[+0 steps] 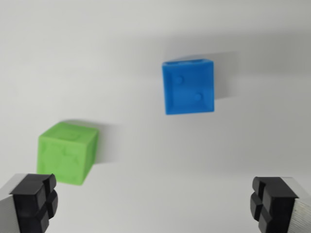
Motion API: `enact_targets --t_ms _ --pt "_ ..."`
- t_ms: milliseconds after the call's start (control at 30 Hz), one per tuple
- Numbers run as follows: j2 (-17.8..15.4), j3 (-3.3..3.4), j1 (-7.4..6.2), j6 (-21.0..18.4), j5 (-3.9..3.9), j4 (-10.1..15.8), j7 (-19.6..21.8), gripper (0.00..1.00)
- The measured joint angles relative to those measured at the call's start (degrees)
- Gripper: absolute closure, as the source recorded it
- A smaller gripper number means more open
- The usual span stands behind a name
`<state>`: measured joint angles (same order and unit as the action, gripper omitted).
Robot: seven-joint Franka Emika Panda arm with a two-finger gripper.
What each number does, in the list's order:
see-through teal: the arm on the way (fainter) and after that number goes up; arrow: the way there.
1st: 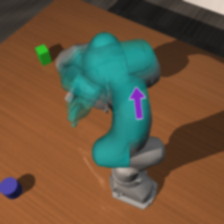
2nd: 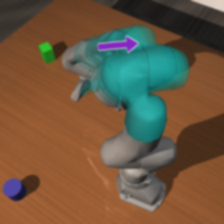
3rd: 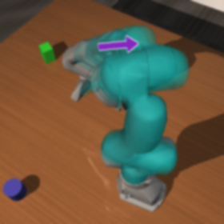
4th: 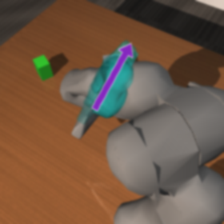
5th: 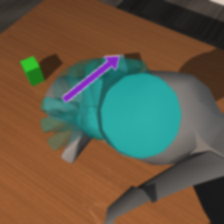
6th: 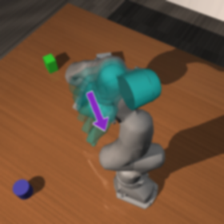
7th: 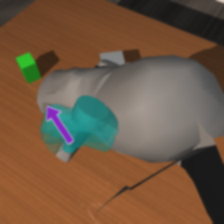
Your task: Stack cube
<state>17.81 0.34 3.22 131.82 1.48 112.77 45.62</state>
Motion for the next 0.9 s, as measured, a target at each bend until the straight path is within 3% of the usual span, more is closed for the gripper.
enact_targets --t_ms 900 --pt "13.7 1.21 1.18 8.2 -0.01 -3.9 -4.3 0.00"
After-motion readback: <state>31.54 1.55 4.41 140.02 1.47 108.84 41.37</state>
